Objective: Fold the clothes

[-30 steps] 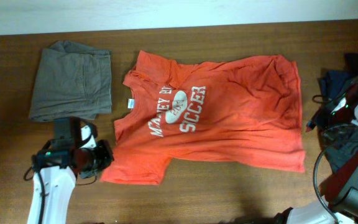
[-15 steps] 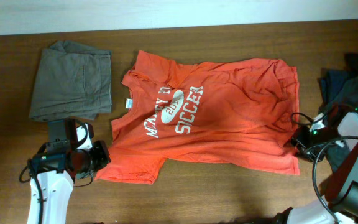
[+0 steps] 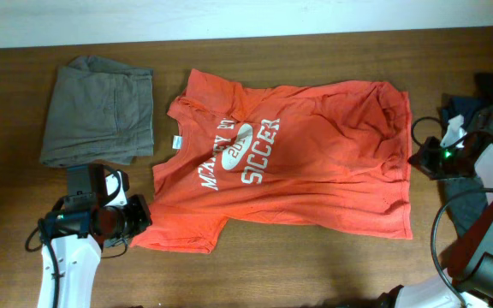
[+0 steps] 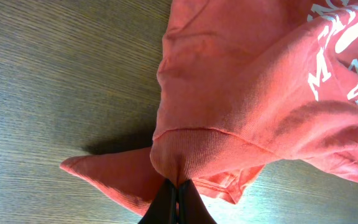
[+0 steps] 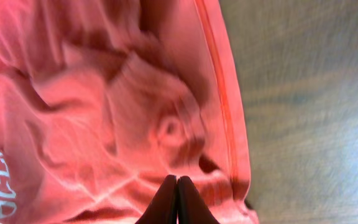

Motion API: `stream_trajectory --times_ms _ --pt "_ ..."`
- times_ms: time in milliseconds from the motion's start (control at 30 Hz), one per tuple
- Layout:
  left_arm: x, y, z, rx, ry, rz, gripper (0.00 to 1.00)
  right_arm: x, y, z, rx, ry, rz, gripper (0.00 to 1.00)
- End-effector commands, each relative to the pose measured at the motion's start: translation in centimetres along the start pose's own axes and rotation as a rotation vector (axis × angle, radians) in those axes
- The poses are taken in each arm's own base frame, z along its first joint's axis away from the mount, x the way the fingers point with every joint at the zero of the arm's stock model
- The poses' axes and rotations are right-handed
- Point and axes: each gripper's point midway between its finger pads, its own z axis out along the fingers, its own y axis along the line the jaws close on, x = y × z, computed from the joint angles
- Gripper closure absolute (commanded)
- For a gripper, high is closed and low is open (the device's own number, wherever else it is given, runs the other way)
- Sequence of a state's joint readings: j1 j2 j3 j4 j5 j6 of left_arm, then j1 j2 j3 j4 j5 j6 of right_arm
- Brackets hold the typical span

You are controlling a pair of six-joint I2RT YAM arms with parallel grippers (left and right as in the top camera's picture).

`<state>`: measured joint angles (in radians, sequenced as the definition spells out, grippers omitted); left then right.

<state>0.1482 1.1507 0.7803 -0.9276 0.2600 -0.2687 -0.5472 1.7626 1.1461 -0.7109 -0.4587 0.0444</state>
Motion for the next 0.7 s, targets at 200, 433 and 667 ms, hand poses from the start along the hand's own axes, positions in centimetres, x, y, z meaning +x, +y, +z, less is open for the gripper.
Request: stream_trajectory --times_ms 200,433,667 --pt "-0.5 0.3 -0.4 -0.018 -0.022 0.015 0.99 1.3 -2.9 0.0 0.161 0.041 -0.016 0.41" --pt "-0.6 0.3 -0.4 -0.017 -0.025 0.016 0.99 2.2 -1.6 3.1 0.046 0.013 -0.063 0.46" --pt "-0.6 0.2 -0.4 -0.017 -0.025 0.016 0.99 2.6 0.6 5.5 0.024 0.018 -0.177 0.56"
